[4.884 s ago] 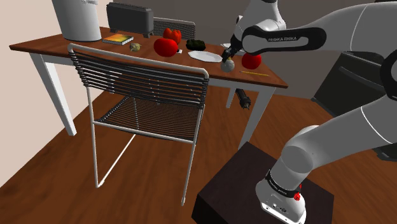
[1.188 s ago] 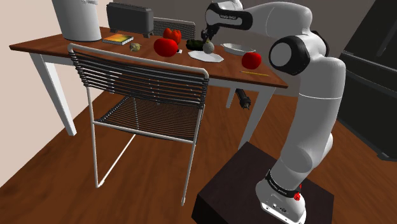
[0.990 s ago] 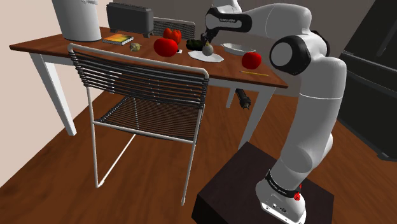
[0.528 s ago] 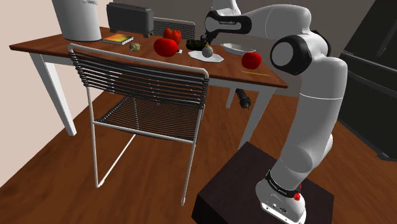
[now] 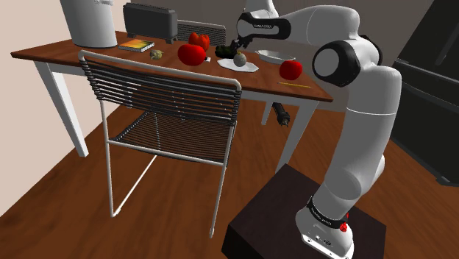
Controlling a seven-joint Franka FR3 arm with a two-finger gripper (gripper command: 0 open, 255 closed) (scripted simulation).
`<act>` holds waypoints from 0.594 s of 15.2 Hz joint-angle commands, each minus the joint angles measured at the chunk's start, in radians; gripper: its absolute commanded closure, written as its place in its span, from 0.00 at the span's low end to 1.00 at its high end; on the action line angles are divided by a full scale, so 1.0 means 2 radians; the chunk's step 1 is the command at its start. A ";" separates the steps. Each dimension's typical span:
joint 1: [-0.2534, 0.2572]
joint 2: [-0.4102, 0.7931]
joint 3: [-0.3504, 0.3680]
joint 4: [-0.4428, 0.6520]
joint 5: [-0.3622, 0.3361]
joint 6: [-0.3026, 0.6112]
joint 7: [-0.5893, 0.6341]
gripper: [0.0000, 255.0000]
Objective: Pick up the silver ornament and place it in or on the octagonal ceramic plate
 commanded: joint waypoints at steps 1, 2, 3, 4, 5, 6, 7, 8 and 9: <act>0.003 -0.012 0.000 -0.004 -0.003 -0.009 0.002 0.00; 0.006 -0.023 0.001 -0.006 -0.005 -0.018 0.003 0.00; 0.009 -0.034 0.001 -0.007 -0.007 -0.028 0.004 0.00; 0.011 -0.043 0.002 -0.008 -0.009 -0.036 0.005 0.00; 0.011 -0.043 0.002 -0.008 -0.009 -0.036 0.005 0.00; 0.011 -0.043 0.002 -0.008 -0.009 -0.036 0.005 0.00; 0.011 -0.043 0.002 -0.008 -0.009 -0.036 0.005 0.00; 0.011 -0.043 0.002 -0.008 -0.009 -0.036 0.005 0.00; 0.011 -0.043 0.002 -0.008 -0.009 -0.036 0.005 0.00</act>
